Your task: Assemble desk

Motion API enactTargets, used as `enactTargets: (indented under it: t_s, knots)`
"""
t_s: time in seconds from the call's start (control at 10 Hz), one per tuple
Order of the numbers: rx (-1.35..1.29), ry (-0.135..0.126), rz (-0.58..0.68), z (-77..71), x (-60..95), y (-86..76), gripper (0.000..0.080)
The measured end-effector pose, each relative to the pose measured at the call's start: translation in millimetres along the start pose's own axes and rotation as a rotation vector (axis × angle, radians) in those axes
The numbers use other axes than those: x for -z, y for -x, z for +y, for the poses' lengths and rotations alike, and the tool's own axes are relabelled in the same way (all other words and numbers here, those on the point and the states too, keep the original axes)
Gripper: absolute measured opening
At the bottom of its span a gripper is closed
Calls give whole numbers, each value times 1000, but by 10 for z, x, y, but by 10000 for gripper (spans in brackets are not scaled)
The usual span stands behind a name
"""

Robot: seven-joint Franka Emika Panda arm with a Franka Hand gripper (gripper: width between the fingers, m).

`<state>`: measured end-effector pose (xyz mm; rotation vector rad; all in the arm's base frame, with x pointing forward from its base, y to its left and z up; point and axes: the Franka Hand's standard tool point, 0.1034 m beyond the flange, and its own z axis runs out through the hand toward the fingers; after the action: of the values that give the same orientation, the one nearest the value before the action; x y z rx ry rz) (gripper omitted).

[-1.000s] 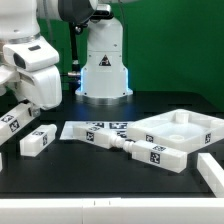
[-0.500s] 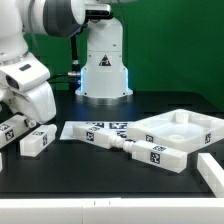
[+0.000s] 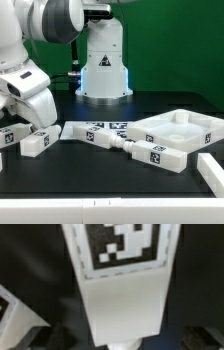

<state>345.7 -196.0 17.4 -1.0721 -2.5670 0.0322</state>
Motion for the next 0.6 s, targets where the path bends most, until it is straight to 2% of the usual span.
enactTargets:
  t_s: [0.1, 0.2, 0.3, 0.4, 0.5, 0.6]
  knots:
    - [-1, 0, 0, -4, 0, 1, 622]
    - [-8, 0, -9, -33, 42, 16, 622]
    - [-31, -2, -42, -56, 204, 18, 644]
    - [-39, 10, -81, -67, 412, -10, 648]
    - [-91, 19, -105, -37, 538, -51, 648]
    - [-143, 26, -125, 83, 630, -78, 649]
